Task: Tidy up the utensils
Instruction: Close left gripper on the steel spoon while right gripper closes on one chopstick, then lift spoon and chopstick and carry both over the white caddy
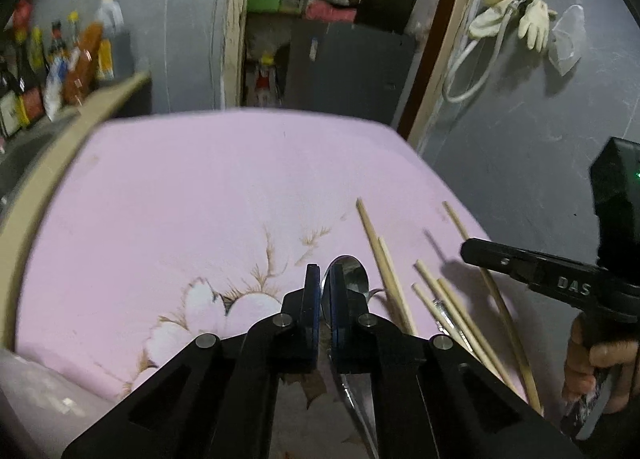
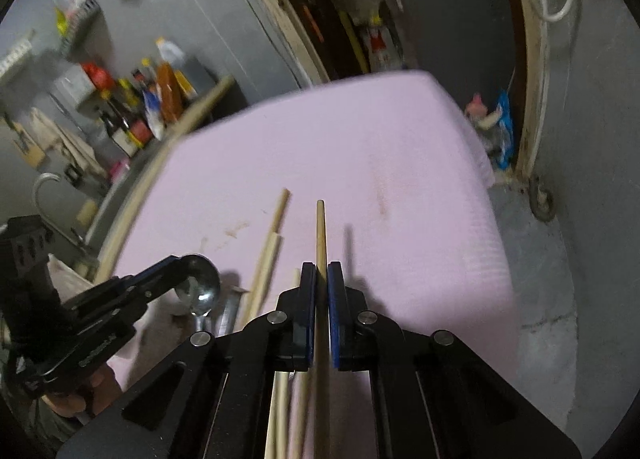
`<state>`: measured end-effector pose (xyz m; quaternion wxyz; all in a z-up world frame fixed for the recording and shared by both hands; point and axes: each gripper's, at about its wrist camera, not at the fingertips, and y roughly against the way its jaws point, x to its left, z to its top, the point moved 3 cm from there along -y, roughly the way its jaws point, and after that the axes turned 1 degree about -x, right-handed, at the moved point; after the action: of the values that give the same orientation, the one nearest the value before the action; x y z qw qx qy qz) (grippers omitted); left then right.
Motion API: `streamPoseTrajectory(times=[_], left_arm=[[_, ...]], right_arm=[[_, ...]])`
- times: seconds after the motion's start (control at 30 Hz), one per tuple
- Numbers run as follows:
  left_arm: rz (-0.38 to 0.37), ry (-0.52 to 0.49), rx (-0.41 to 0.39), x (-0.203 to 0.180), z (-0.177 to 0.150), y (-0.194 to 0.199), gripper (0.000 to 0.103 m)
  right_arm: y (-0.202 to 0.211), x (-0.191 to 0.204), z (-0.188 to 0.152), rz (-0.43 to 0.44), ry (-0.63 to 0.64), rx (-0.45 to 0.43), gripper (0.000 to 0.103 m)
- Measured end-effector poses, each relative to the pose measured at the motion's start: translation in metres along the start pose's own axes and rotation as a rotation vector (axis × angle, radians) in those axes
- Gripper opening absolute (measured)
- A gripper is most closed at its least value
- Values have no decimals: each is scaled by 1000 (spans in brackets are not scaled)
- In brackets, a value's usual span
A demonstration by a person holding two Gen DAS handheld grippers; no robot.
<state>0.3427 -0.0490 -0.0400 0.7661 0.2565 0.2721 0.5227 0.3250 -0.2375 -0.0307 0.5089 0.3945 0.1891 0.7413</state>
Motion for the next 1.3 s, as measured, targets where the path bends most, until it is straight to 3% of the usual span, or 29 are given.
streamPoseTrajectory(times=[0.33,0.47,0.7,1.0,1.3], left_arm=[[140,-93,-324,-51,-8,78,2],[150,-87,-414,-58,-4,111,1],[237,-141,-531,-55,20,162,1],[421,-153,-642,-6,28,236,1],[696,-75,-694,68,19,292,1]], right_arm=[[88,60,-19,-69,168,-461,4],[111,82,-17,-64,211,-569,3],[140,125,-5,2,245,-758,3],[162,188,4,124,309,-922,3],[144,250,24,311,307,-932,3]])
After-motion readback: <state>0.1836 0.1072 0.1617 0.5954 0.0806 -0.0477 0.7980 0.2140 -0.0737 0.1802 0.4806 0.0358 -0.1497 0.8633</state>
